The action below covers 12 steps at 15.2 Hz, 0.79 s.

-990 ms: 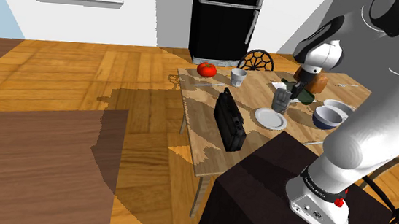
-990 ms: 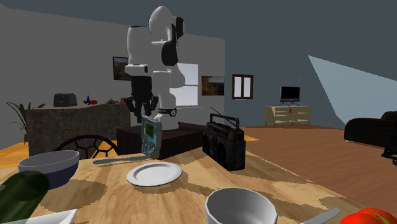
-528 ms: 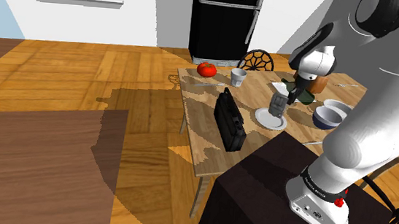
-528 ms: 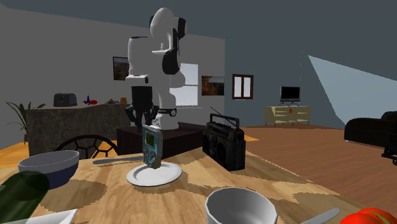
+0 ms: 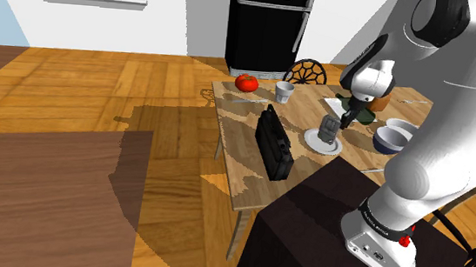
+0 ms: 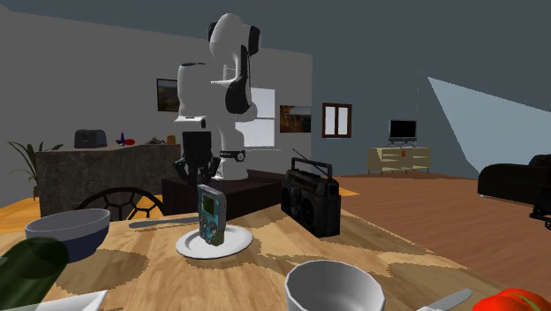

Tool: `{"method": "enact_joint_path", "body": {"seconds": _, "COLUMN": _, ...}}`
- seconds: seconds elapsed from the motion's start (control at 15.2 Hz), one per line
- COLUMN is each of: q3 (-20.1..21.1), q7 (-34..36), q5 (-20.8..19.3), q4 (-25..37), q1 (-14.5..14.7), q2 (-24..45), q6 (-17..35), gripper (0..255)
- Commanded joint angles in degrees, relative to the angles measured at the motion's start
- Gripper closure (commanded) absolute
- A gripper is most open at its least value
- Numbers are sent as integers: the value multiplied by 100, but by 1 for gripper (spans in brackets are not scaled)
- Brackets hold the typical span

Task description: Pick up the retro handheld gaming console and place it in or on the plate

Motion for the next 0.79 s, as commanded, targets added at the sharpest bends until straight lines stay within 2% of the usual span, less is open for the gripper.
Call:
{"method": "enact_joint_path", "body": {"seconds": 0.0, "q3": 4, "q7": -7, "q5": 9, "q4": -4, "q1": -3, "q2": 5, "q6": 12, "gripper": 255}}
{"method": "enact_joint_path", "body": {"seconds": 0.26, "q3": 4, "q7": -7, "q5": 9, "q4": -4, "q1": -3, "q2": 5, "q6": 12, "gripper": 255}}
{"method": "enact_joint_path", "body": {"seconds": 0.33, "q3": 4, "q7": -7, "q5": 9, "q4": -4, "q1": -3, "q2": 5, "q6": 12, "gripper": 0}}
{"method": "enact_joint_path", "body": {"seconds": 0.66, "q3": 4, "q7": -6, "q5": 8, "q4": -4, "q1": -3, "q2": 4, "q6": 11, "gripper": 0}}
{"method": "enact_joint_path", "body": {"seconds": 0.73, "q3": -99, "q7": 116, "q5": -167, "q4": -5, "q1": 70, "q2": -180, "q6": -145, "gripper": 0}}
